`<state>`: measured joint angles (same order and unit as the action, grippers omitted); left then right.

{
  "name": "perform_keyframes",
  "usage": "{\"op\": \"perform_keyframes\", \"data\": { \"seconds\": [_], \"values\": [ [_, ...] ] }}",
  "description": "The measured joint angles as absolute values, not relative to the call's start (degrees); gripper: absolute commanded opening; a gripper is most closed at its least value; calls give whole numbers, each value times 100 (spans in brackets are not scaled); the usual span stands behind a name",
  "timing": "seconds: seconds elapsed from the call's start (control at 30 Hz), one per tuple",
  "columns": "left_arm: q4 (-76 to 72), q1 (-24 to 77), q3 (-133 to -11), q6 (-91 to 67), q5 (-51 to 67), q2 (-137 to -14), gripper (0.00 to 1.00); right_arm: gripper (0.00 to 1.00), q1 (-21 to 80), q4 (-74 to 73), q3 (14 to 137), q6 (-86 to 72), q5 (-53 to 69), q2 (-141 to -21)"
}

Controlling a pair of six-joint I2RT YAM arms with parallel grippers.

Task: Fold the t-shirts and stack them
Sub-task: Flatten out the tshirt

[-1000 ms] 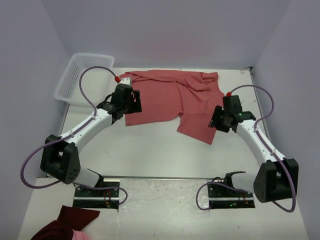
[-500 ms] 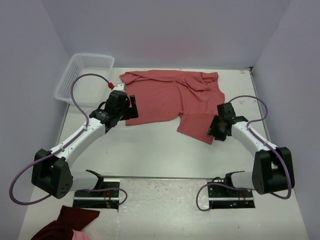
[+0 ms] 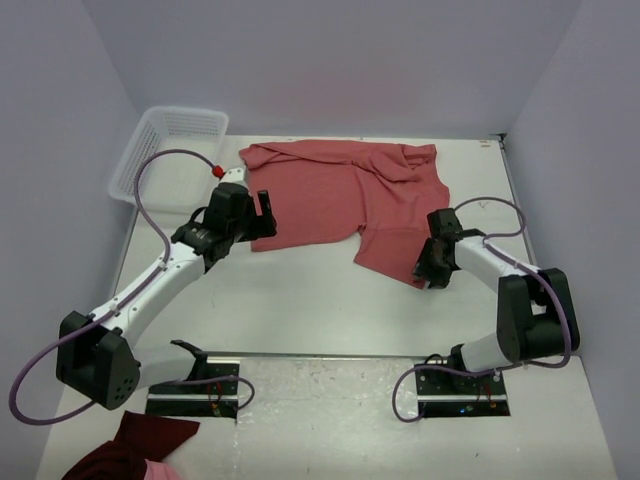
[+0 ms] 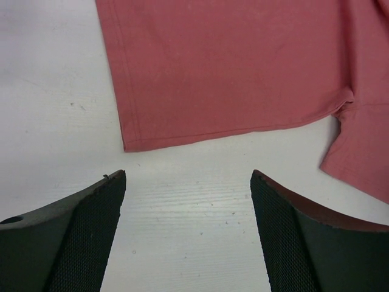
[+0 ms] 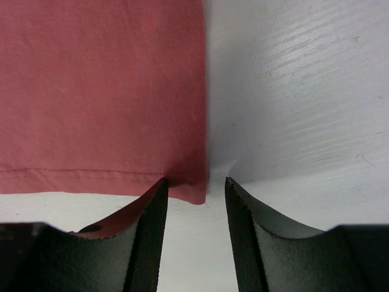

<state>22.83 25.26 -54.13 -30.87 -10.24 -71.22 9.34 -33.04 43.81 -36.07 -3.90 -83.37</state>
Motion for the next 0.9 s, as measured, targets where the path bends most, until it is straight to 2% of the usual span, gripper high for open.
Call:
{"op": "perform_keyframes", "data": {
  "seconds": [0.1,0.17,0.47,0.9],
  "values": [
    [2279,2526,-5411,-3085,-1026,-6991,84,38,937,-3339,4397,-3607,-364,-8436],
    [2279,2526,-5408,-3085,-1028,-6947,85,29,939,-3343,4434,-3610,-349,-8477],
    [2276,2526,-5273,-3083,-1068,-6871,85,0,976,-3339,4473,-3669,-303,-8523],
    [2300,2519,-5179,-3094,-1041,-7437,85,0,1372,-3365,4539,-3728,-506,-7911]
  ]
}}
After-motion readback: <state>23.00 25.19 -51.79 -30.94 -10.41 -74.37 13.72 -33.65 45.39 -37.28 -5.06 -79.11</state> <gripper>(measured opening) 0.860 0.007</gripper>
